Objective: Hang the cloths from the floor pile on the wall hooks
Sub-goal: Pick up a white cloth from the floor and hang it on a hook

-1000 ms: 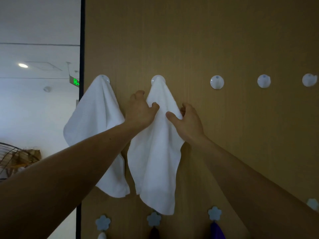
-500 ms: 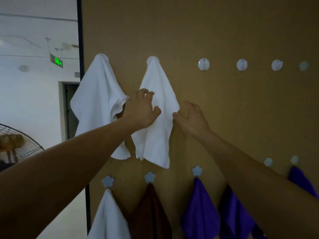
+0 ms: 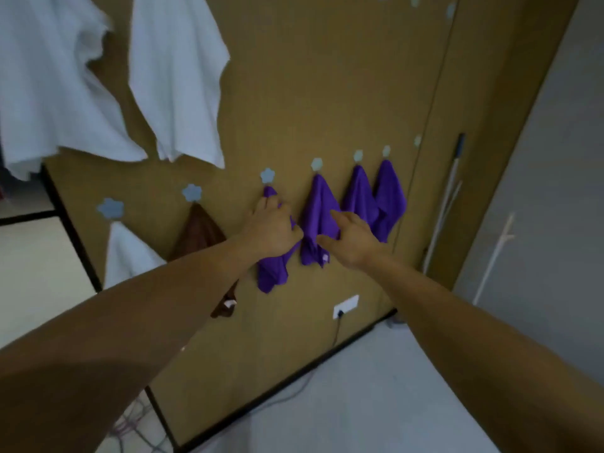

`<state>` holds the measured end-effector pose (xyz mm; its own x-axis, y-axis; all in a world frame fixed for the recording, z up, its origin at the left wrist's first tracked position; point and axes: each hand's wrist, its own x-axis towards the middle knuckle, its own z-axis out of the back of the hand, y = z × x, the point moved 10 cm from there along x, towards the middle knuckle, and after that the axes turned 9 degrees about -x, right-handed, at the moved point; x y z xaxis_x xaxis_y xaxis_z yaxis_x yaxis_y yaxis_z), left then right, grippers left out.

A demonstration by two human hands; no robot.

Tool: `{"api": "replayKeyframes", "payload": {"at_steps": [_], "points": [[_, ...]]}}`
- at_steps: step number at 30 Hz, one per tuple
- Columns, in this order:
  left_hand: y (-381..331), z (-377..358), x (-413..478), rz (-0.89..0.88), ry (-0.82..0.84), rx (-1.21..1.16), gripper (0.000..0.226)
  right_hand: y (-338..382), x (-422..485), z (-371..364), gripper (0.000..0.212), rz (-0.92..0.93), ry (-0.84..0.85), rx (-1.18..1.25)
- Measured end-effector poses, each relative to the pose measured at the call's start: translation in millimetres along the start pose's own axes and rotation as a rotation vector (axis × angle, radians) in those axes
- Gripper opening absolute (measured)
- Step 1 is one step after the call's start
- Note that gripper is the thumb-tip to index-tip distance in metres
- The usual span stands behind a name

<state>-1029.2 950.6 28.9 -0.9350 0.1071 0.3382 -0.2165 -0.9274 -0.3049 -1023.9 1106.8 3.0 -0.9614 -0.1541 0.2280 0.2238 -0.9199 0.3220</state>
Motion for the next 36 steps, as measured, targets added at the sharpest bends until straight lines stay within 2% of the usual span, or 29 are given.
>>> {"api": "replayKeyframes", "payload": {"at_steps": [7, 11, 15, 19, 29, 36], "points": [[-119.1, -161.0, -72.0, -0.033, 0.361, -0.079, 0.063, -183.2, -151.7, -35.3, 0.077, -0.307, 0.248, -0.098], [-220.1, -244.8, -116.5, -0.148, 0.536, -0.113, 0.051, -290.9, -252.8, -37.6, 0.077, -0.479, 0.324, -0.099], [-326.5, -324.4, -172.9, -0.251, 0.717, -0.149, 0.062, -387.0, -351.6, -35.9, 0.078, -0.657, 0.381, -0.1], [-399.0, -382.8, -221.2, -0.333, 0.799, -0.178, 0.064, -459.2, -412.2, -43.4, 0.076, -0.782, 0.421, -0.102], [-421.5, -544.0, -233.1, -0.325, 1.038, -0.14, 0.058, -550.1, -439.7, -138.5, 0.071, -0.928, 0.526, 0.085], [-407.5, -704.5, -275.9, -0.254, 1.24, -0.146, 0.047, -628.1, -468.5, -262.6, 0.066, -1.089, 0.634, 0.197]]}}
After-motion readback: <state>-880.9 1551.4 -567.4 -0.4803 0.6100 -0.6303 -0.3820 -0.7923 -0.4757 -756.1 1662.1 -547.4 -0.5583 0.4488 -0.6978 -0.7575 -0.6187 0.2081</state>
